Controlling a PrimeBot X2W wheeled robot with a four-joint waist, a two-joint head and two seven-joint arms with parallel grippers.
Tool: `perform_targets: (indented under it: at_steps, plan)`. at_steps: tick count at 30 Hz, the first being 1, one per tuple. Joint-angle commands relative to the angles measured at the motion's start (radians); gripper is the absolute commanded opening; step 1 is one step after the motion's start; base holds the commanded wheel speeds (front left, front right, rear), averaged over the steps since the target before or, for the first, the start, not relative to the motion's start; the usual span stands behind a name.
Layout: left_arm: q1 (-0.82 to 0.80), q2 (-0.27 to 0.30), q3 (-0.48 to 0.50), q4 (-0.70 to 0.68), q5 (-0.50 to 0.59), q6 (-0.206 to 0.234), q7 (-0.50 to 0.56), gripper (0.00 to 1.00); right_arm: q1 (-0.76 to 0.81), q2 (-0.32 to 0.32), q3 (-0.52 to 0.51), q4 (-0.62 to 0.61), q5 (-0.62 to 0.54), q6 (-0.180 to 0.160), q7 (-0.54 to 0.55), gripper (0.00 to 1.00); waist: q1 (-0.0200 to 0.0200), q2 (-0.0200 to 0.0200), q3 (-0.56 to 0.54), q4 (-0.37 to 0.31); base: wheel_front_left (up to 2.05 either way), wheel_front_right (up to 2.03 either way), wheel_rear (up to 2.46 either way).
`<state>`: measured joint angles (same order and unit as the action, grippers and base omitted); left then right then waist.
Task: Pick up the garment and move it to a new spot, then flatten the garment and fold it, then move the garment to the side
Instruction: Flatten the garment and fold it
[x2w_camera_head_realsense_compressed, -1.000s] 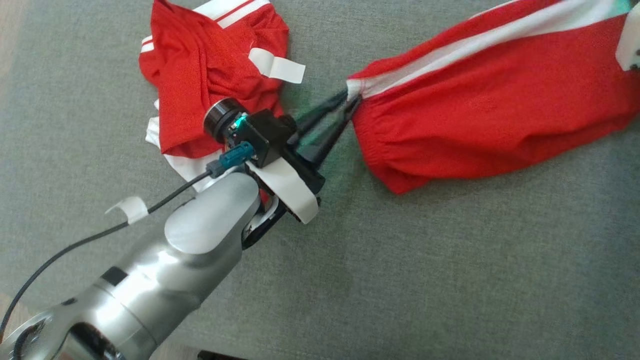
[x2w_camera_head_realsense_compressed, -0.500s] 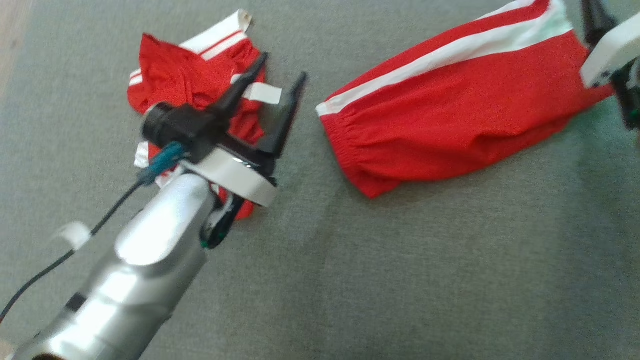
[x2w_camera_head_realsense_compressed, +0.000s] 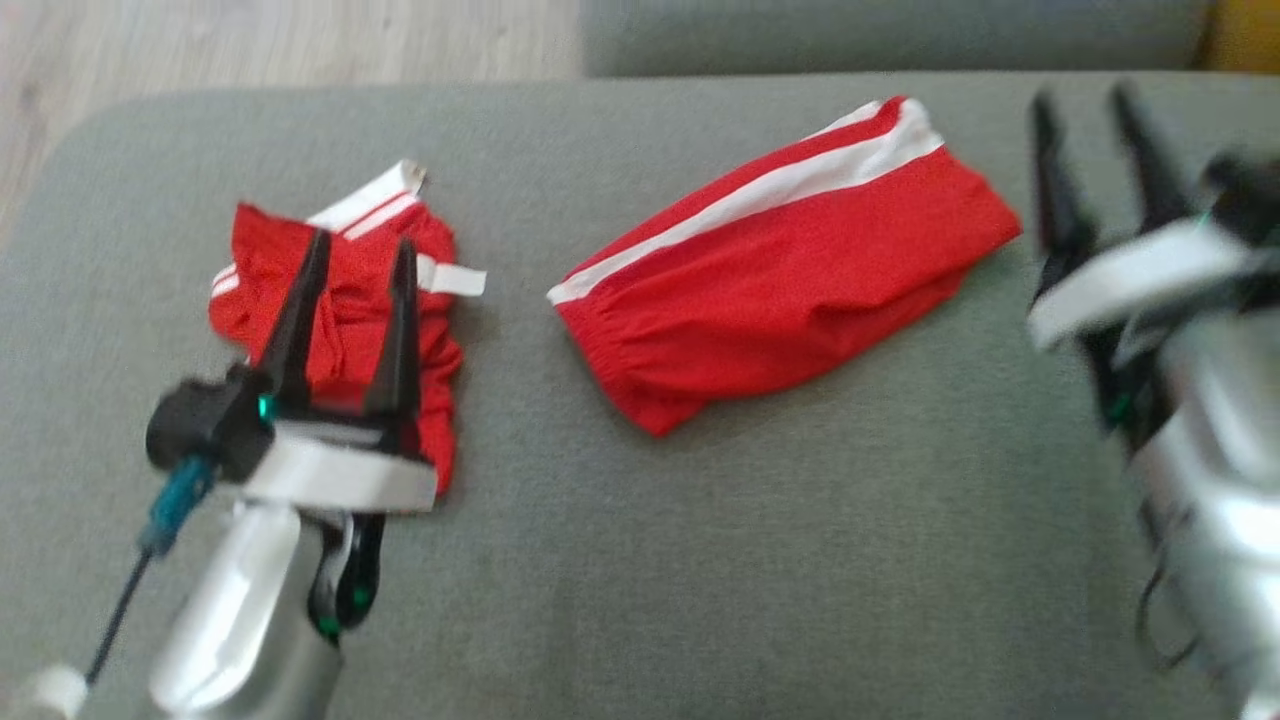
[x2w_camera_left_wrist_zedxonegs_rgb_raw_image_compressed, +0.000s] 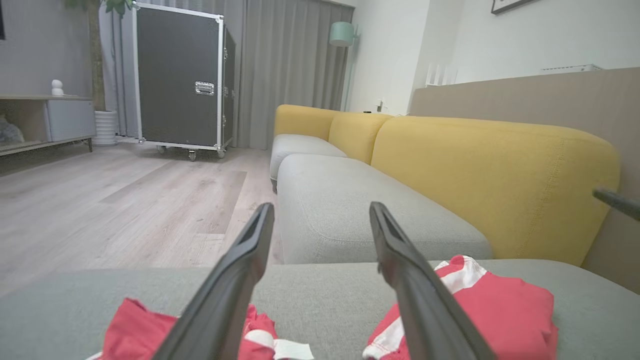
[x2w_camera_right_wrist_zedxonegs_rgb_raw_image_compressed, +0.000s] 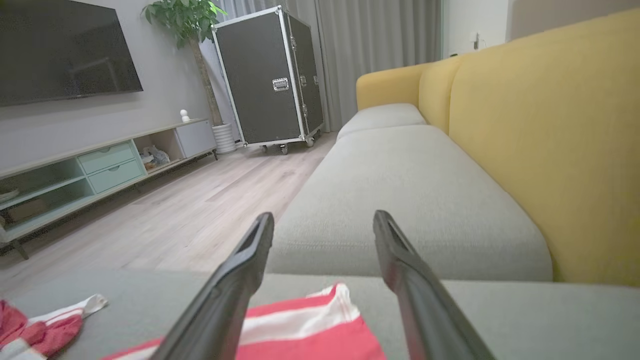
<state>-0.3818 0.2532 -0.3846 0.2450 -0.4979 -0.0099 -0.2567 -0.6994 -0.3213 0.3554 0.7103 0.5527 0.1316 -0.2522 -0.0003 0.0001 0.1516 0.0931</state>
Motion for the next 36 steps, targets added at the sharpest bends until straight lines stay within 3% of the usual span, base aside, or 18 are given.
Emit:
perform_targets:
  at_steps: [1,10,17,25,36]
  plan:
    - [0.006,0.007,0.064,-0.04,0.016,-0.004,-0.005,1.0,0.057,0.034,-0.016,-0.059,-0.035,-0.001,-0.009,1.0,0.0003,-0.0001,-0.052,-0.045,0.0,0.0,0.0]
    - [0.236,-0.094,0.241,-0.086,0.087,-0.046,-0.005,1.0,0.376,0.219,-0.157,-0.241,-0.172,-0.001,-0.009,1.0,0.0003,-0.0001,-0.112,-0.116,0.0,0.0,0.0]
    - [0.31,-0.152,0.327,-0.094,0.135,-0.091,-0.005,1.0,0.465,0.262,-0.167,-0.294,-0.244,-0.001,-0.009,1.0,0.0003,-0.0001,-0.096,-0.133,0.0,0.0,0.0]
    - [0.249,-0.177,0.311,-0.086,0.173,-0.115,-0.005,1.0,0.372,0.265,-0.202,-0.285,-0.273,-0.001,-0.007,1.0,0.0003,-0.0001,-0.013,-0.079,0.0,0.0,0.0]
    - [0.152,-0.185,0.24,-0.068,0.168,-0.12,-0.005,1.0,0.09,0.24,-0.379,-0.068,-0.32,-0.001,0.13,1.0,0.0003,-0.0001,0.116,0.023,0.0,0.0,0.0]
